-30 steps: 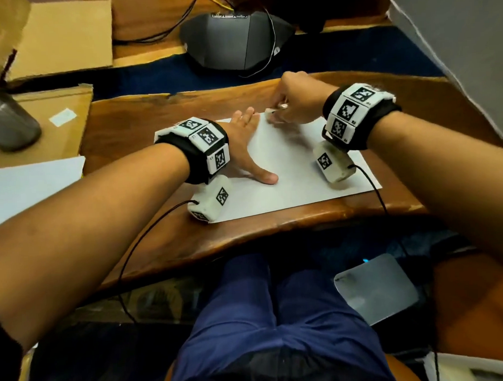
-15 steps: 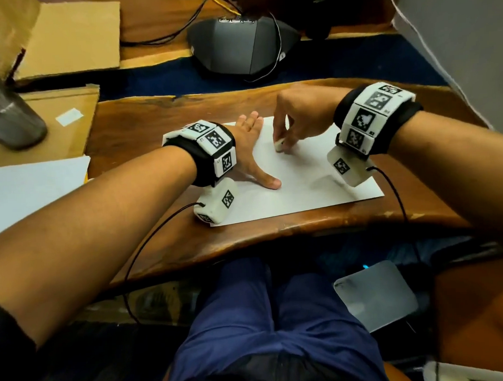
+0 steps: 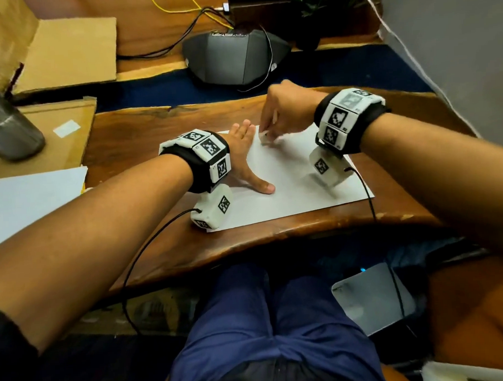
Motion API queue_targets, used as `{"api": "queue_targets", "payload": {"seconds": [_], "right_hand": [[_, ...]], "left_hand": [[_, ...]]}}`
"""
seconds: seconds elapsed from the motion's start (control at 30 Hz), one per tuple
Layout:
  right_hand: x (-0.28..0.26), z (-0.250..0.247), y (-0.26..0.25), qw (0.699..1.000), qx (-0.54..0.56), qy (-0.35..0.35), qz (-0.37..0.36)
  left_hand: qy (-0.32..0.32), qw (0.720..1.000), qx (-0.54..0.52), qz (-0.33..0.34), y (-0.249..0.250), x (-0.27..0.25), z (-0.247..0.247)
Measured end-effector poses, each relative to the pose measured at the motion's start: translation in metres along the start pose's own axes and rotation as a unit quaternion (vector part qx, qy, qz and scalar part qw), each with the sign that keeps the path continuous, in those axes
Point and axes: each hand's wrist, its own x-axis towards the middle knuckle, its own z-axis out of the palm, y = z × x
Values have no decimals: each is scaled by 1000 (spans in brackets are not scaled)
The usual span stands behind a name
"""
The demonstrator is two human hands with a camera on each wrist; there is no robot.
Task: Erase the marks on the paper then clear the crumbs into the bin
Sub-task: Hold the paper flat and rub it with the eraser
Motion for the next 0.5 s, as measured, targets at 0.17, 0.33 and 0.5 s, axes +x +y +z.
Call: {"api": "queue_targets", "payload": {"seconds": [0.17, 0.33, 0.5], "right_hand": [[12, 15, 3, 996, 18, 85, 28], [-21, 4, 7, 996, 11, -93, 5], [12, -1, 4, 999, 17, 39, 8]], "left_hand": [[-2, 1000, -7, 0, 1, -1, 1], [-5, 1000, -12, -13, -1, 0, 1], [-3, 1000, -5, -10, 2, -1, 1]]}}
